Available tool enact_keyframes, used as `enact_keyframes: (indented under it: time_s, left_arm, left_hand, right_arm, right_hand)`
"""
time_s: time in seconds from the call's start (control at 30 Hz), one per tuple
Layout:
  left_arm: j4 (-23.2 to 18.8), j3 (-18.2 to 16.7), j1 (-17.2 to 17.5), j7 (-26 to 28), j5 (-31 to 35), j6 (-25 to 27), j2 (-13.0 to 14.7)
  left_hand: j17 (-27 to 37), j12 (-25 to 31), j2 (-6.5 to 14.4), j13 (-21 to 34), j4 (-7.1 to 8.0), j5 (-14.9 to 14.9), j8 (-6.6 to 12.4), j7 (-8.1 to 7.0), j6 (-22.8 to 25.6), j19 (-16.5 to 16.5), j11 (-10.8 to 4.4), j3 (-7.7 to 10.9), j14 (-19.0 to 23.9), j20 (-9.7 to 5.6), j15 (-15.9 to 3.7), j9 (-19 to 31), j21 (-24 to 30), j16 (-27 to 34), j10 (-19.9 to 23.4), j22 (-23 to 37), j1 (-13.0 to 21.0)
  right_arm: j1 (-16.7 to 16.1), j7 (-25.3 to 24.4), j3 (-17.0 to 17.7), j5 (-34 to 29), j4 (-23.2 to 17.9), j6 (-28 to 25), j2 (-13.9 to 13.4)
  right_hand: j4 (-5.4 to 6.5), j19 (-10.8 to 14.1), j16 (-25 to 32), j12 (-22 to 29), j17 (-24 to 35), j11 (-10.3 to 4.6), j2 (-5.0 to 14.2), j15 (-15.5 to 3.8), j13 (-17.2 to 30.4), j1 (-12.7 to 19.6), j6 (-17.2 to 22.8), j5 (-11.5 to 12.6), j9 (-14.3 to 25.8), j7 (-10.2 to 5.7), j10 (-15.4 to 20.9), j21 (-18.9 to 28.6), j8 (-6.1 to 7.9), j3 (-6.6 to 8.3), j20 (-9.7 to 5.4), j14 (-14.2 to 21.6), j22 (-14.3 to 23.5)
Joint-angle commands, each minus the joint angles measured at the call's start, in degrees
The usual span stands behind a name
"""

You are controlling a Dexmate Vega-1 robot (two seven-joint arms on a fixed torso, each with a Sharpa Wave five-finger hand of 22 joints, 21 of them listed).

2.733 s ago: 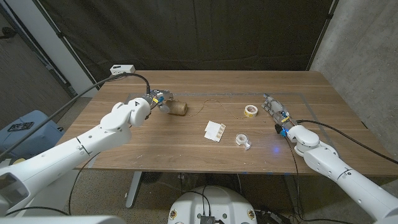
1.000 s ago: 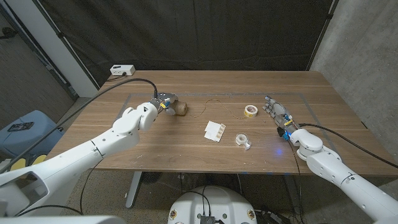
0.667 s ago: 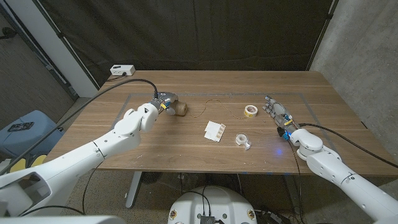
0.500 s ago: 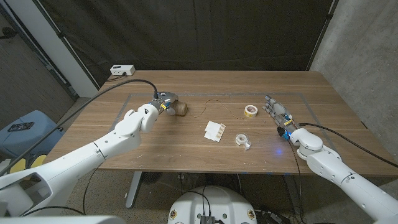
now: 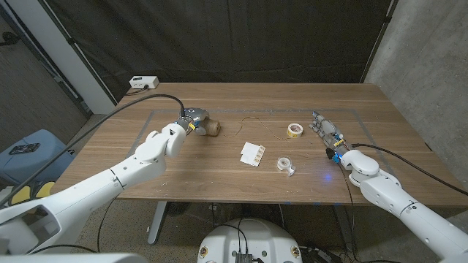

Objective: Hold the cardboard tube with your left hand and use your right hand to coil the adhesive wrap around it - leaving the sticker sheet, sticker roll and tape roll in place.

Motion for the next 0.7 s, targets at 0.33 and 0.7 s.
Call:
enact_keyframes:
  time_s: [0.33,0.7]
  left_arm:
    - [-4.58,-2.17,-0.29,-0.37,-3.06,1.29,-0.12]
    - [-4.33,-1.88,-1.82,-0.68,-4.35,0.56,-1.02]
  left_hand:
    - [4.75,0.51,3.85,0.83,0.18,0.69,2.65,-1.24,1.34,0.28,-2.46,-0.55,1.18,-0.08,-0.84,2.2,0.45,0.62,2.9,0.16,3.96]
    - [4.58,0.57,3.82,1.2,0.41,0.83,2.94,-1.25,1.22,0.11,-2.45,-0.51,1.17,-0.15,-0.75,2.47,0.43,0.24,2.78,0.18,3.91]
  right_arm:
    - [-0.5,-0.16,0.84,-0.13,-2.22,-0.08,-1.32]
    - [-0.05,0.05,1.27,-0.72,-2.93,0.19,-2.16]
  right_hand:
    - [0.03,0.18,0.5,0.4,0.31,0.16,0.22,0.04,0.27,-0.47,0.46,0.14,0.24,0.0,0.12,0.23,0.38,0.48,0.41,-0.09,0.19]
    - [-0.05,0.2,0.48,0.46,0.28,0.13,0.25,0.05,0.27,-0.39,0.67,0.15,0.24,-0.02,0.3,0.22,0.45,0.55,0.37,-0.1,0.19]
